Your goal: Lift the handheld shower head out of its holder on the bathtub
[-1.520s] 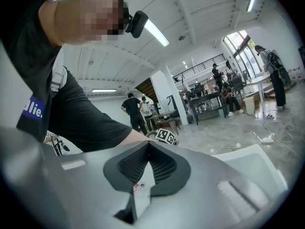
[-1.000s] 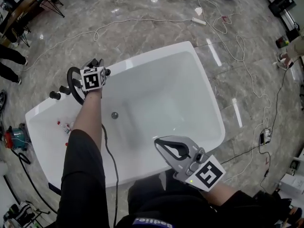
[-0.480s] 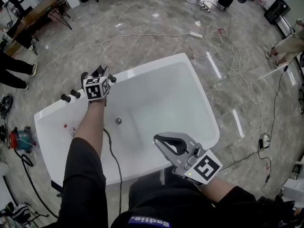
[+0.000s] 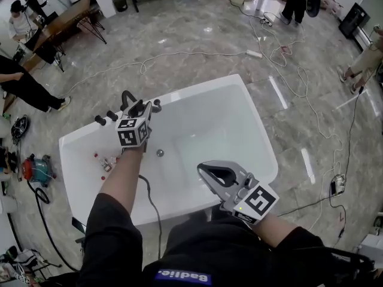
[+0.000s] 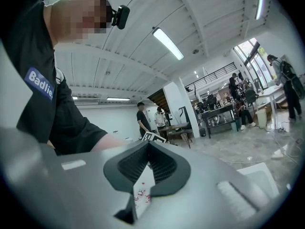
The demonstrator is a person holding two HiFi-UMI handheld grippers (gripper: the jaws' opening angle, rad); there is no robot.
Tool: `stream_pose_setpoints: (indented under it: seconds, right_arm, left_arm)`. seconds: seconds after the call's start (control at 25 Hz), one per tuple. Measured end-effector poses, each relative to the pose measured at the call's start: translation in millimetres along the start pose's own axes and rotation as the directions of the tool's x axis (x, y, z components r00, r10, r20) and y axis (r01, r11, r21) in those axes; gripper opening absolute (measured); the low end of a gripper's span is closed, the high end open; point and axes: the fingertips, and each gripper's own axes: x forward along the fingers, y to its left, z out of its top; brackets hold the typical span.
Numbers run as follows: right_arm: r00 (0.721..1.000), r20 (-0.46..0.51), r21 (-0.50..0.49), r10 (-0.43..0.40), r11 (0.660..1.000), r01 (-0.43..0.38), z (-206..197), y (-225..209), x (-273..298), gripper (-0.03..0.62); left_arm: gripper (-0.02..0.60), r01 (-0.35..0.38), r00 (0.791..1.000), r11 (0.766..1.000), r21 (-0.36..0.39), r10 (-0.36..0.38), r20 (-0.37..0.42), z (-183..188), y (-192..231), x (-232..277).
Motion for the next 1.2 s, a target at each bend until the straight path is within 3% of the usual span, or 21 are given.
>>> stream_pose_setpoints:
  seconds: [0.36,0.6,1.2]
  right_arm:
    - [0.999,-0.013,-0.054,0.052,0.997,-0.053,18.7,30.4,-11.7,0.002]
    - [0.994,-0.039,-0.092,0.102,0.990,-0.105,23.8,52.9,-9.6,0.002]
    - [0.983,-0.102,-0.109,0.151,0.981,-0.162,16.8,76.2,-1.7,0.002]
  left_arm:
    - [0.130,0.034,0.999,0.996,-0.080,-0.031,0.033,-15.1,-49.3,-106.8]
    - [0.130,0.044,0.997,0.980,-0.195,-0.029,0.077,-24.7,-74.2,-164.2]
    - [0.130,0.095,0.988,0.980,-0.172,-0.072,0.134,-14.7,-140.9,-267.7]
